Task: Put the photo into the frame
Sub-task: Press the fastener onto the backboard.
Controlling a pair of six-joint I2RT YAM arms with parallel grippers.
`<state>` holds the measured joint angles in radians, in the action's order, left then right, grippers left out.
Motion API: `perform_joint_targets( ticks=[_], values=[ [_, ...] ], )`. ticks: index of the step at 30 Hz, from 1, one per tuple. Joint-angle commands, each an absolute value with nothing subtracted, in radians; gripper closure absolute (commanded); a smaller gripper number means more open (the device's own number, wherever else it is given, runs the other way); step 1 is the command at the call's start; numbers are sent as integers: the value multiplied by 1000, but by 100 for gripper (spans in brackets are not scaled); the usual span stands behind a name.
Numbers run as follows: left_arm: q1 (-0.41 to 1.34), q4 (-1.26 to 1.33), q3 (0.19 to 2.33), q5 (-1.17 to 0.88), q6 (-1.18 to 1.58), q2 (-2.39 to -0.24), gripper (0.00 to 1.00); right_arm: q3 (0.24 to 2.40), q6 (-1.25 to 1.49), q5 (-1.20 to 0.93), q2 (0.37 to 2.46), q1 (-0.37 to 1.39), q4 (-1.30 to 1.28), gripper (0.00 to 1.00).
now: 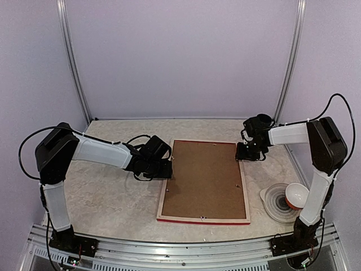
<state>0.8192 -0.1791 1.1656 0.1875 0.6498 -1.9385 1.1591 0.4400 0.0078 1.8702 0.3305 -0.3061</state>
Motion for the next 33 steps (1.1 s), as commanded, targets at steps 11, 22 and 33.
perform_joint_targets(
  ticks=[11,22,33],
  values=[
    [815,-166,1160,181,658,-1935,39,1168,439,16,1922,321,-305,62],
    [815,-162,1150,181,659,-1935,39,1155,451,16,1917,314,-292,67],
    [814,-157,1131,187,660,-1919,39,1134,486,-49,1860,296,-256,61]
  ],
)
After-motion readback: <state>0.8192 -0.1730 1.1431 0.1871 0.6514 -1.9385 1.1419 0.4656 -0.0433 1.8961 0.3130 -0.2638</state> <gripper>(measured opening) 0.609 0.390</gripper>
